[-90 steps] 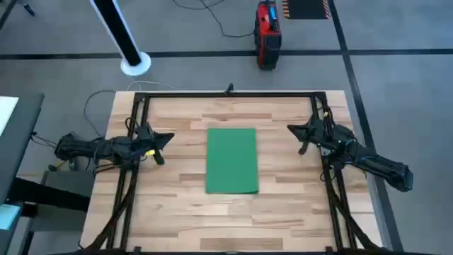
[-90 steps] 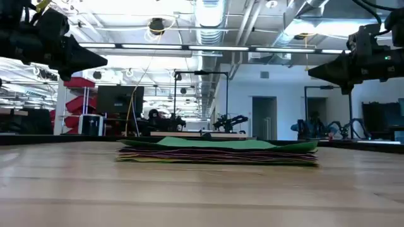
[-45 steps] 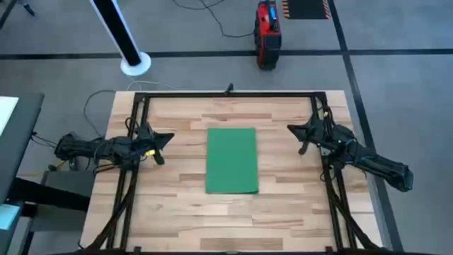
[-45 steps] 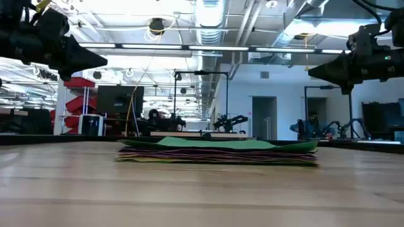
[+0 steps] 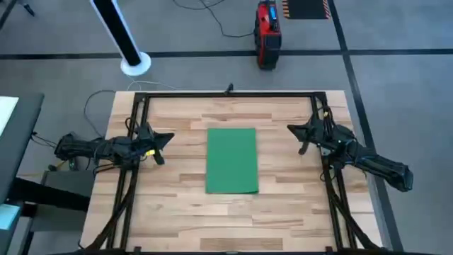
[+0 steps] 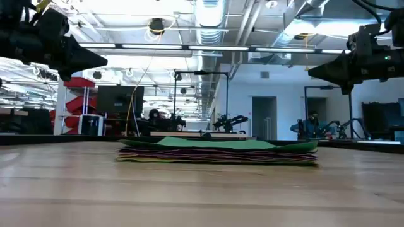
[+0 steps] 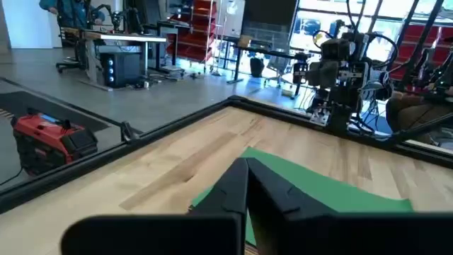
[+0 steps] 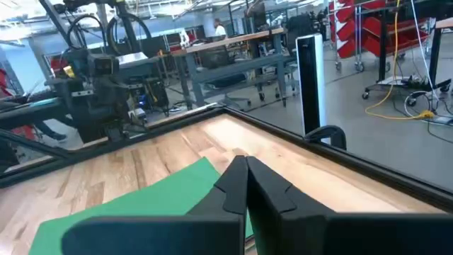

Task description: Organize paper

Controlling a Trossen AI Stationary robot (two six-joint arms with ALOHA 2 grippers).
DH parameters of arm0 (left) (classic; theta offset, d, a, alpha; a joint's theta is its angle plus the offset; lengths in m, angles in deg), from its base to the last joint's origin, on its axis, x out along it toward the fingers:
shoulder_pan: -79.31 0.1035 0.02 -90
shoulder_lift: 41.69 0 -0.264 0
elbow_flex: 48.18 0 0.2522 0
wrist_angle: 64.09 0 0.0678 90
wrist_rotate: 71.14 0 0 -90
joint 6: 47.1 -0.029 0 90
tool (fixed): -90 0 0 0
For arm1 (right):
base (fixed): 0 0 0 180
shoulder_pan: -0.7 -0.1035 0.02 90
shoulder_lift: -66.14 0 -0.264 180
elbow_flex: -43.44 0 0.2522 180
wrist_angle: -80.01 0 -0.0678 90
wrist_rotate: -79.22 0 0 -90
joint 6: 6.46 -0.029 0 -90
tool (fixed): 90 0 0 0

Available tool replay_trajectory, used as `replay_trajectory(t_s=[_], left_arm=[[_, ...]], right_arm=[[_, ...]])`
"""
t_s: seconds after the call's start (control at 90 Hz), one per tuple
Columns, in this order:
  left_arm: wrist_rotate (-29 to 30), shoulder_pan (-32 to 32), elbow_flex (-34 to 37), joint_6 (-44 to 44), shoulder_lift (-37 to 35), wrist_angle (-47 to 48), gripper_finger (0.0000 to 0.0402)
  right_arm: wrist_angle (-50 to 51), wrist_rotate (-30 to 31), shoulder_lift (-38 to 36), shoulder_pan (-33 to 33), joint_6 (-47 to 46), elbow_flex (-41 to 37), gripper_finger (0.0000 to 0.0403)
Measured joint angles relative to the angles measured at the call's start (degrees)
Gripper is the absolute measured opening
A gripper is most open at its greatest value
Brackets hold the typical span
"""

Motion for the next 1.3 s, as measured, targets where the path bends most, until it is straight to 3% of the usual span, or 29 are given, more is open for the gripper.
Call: replay_trajectory(t_s=[0.444,0.733,1.3], left_arm=[[-0.01,-0.02,0.42,3.68,0.00,-4.93,0.0000],[-0.92,0.15,0.32,-4.74,0.00,-6.18,0.0000],[-0.96,0.15,0.06,-6.84,0.00,-3.13,0.0000]], right_arm=[[-0.02,0.00,0.00,0.00,0.01,0.00,0.0000],[-0.02,0.00,0.00,0.00,0.01,-0.01,0.0000],[-0.07,0.00,-0.01,0.00,0.01,0.01,0.0000]])
